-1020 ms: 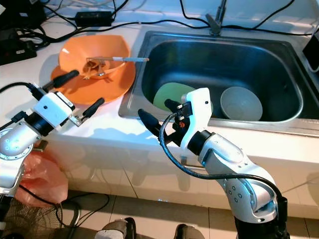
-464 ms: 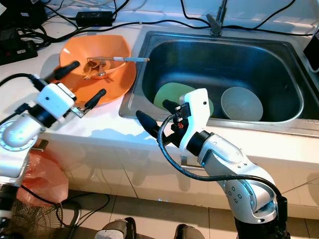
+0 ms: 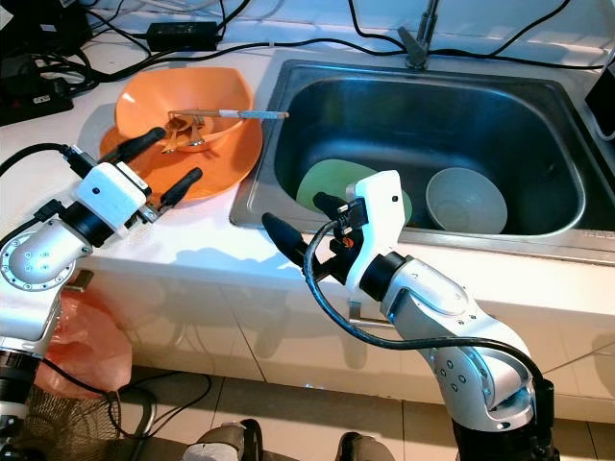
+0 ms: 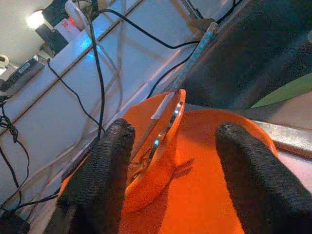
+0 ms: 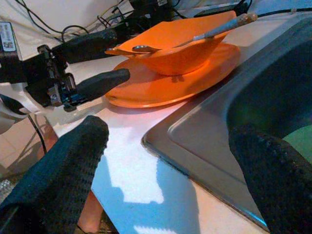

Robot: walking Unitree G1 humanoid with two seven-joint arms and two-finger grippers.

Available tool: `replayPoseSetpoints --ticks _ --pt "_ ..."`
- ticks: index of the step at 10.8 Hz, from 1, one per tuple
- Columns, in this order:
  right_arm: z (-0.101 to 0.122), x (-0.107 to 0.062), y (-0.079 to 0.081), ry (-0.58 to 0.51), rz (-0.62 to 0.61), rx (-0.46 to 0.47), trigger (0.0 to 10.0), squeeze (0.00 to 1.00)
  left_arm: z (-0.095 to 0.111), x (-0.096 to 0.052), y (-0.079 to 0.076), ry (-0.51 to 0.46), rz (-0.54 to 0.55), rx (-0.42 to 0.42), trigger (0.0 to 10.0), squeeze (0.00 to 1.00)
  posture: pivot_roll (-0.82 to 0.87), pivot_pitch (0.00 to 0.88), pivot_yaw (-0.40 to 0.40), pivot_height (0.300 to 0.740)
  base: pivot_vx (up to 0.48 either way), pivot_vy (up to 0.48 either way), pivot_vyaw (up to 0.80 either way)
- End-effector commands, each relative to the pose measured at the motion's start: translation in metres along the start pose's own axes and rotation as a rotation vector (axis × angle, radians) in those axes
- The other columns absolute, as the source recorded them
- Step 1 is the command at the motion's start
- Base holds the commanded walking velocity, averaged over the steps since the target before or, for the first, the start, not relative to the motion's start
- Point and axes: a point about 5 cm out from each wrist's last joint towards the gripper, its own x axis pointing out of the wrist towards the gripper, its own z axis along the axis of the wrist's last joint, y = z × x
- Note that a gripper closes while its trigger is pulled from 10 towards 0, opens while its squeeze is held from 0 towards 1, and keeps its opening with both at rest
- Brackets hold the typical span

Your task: Kitchen organization

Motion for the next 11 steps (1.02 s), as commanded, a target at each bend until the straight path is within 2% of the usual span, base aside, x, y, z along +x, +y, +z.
replayPoseSetpoints --ticks 1,4,11 --pt "0.0012 -0.0011 0.0022 -0.008 0.004 -0.012 10.0 0.0 -0.001 0.0005 -0.0011 -0.003 -0.016 -0.003 0.0 0.0 0.08 0.146 0.019 0.74 0.0 0.0 0.0" --pt "0.0002 -0.002 0.0025 -0.006 0.001 -0.009 10.0 0.0 -0.0028 0.0003 -0.0083 -0.003 -0.035 -0.026 0.0 0.0 0.08 0.148 0.019 0.74 0.0 0.0 0.0" --pt "-0.0012 -0.0008 0.0021 -0.006 -0.003 -0.006 10.0 0.0 -0.0048 -0.0005 -0.006 -0.001 -0.033 -0.024 0.0 0.0 0.09 0.146 0.021 0.74 0.0 0.0 0.0"
